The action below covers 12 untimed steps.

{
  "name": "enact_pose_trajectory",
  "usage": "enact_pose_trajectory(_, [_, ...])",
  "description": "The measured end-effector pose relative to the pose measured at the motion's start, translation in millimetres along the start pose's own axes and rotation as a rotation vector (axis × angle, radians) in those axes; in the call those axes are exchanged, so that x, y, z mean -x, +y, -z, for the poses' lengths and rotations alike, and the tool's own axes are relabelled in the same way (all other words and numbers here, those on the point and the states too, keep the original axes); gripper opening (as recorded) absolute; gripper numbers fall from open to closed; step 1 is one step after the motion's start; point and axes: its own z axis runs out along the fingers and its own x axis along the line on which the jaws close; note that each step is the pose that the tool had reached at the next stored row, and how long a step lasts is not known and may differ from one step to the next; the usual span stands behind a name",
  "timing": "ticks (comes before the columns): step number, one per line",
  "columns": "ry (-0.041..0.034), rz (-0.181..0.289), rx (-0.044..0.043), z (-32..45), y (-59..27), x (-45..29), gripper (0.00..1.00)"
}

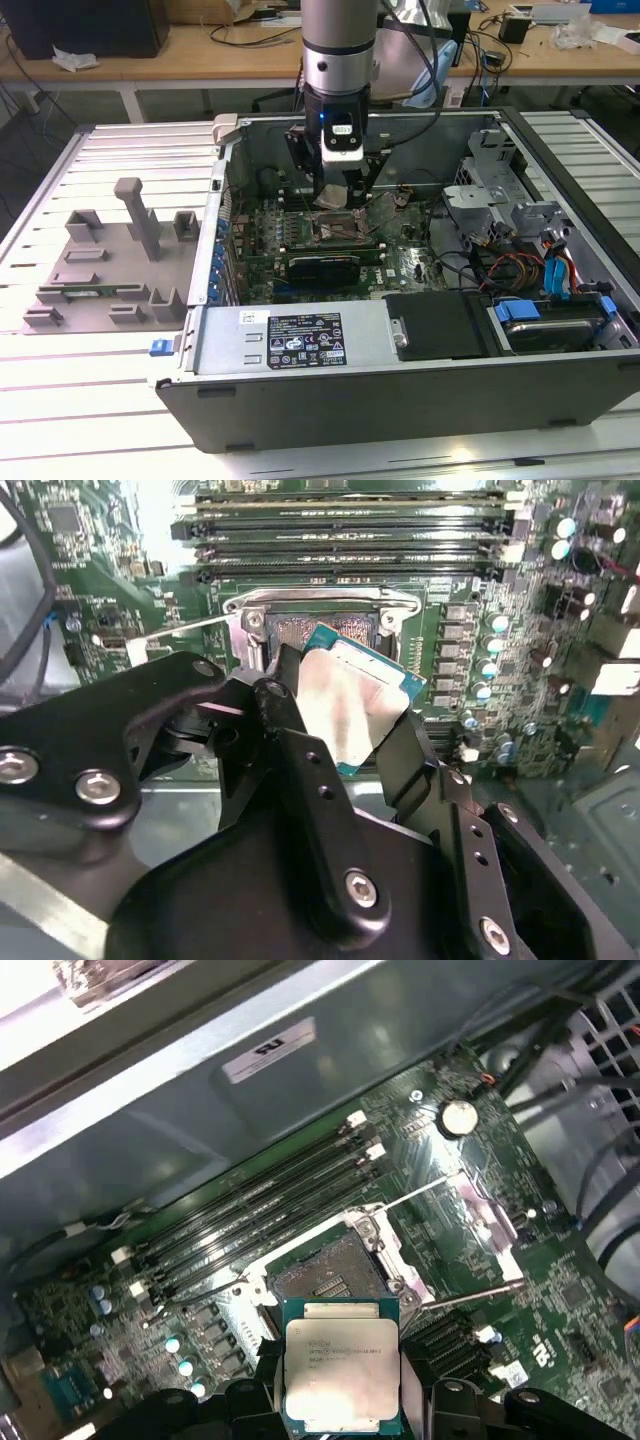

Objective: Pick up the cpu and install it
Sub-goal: 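Place the cpu into insertion slot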

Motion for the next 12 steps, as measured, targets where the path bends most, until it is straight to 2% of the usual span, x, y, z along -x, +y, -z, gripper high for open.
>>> enact_pose_trajectory(2, [-0.0018, -0.052, -0.0003, -0.1, 0.0, 0.0, 0.55])
enact_pose_trajectory(6, [-0.0041, -0.111, -0.0011, -0.3, 0.0, 0.0, 0.55])
enact_pose_trajectory(12, [-0.0088, -0.234, -0.0028, -0.7, 0.0, 0.0, 0.55])
